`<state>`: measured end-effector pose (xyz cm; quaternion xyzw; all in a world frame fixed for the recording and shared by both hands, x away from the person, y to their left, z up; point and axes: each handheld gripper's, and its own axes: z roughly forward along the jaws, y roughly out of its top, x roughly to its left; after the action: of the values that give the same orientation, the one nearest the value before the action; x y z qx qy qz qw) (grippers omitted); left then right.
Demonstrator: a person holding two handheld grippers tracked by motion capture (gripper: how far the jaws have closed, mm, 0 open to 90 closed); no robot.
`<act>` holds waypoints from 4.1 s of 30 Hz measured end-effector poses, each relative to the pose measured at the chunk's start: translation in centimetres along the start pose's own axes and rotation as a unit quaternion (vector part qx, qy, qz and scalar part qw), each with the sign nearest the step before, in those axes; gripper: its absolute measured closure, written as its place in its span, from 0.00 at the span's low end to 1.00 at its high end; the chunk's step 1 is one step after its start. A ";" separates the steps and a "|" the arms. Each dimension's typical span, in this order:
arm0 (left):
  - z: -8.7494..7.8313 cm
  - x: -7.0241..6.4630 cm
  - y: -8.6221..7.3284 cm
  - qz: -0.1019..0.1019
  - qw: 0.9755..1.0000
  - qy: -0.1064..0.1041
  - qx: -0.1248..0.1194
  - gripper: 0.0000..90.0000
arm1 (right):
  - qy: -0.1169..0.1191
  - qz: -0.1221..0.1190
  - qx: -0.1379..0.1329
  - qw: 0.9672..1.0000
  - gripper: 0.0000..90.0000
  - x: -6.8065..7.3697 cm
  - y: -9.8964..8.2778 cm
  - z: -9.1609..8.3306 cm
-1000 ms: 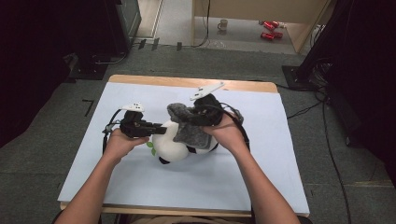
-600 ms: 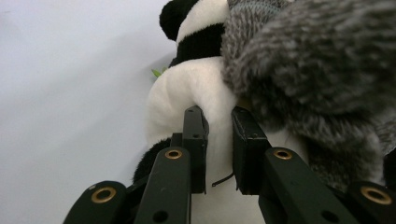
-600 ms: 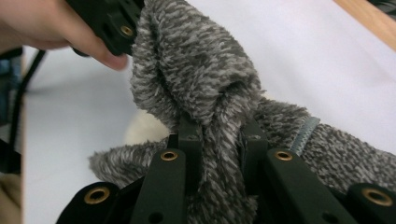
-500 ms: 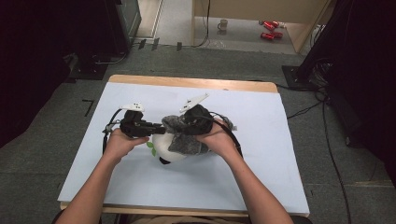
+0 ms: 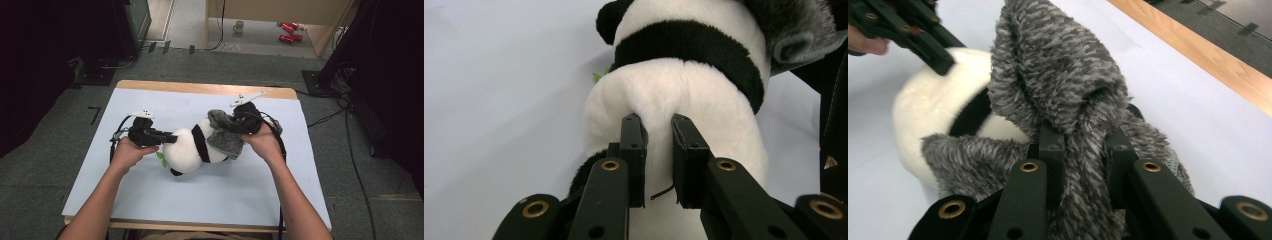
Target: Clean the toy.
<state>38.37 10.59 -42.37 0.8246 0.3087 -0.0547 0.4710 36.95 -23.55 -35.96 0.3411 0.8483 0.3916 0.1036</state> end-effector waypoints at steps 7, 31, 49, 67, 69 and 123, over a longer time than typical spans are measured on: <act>0.0 0.7 0.0 -0.008 1.000 -0.004 0.002 0.88 | -0.014 0.024 0.005 1.000 0.86 -1.8 -1.6 -0.2; 0.2 0.5 1.4 0.026 1.000 -0.002 0.016 0.87 | 0.056 -0.027 -0.041 0.997 0.86 3.8 2.6 0.3; 0.3 0.9 1.2 0.019 1.000 -0.005 0.016 0.87 | 0.020 -0.031 0.003 0.999 0.86 2.9 2.2 2.7; 0.5 2.3 1.6 0.030 1.000 0.008 0.002 0.81 | -0.022 0.032 0.006 0.999 0.86 -1.7 -2.2 -0.3; 0.4 2.1 1.6 0.036 0.999 0.011 -0.002 0.76 | -0.022 0.031 0.007 0.999 0.86 -1.7 -2.1 -0.2; 1.9 -0.9 -1.6 0.146 0.986 0.076 -0.019 0.17 | 0.011 0.029 -0.033 0.999 0.84 -0.1 -0.2 -1.5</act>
<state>37.12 9.27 -44.24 0.8535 0.2206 0.0833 0.4647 36.26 -24.58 -35.15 0.3573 0.8261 0.4255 0.0941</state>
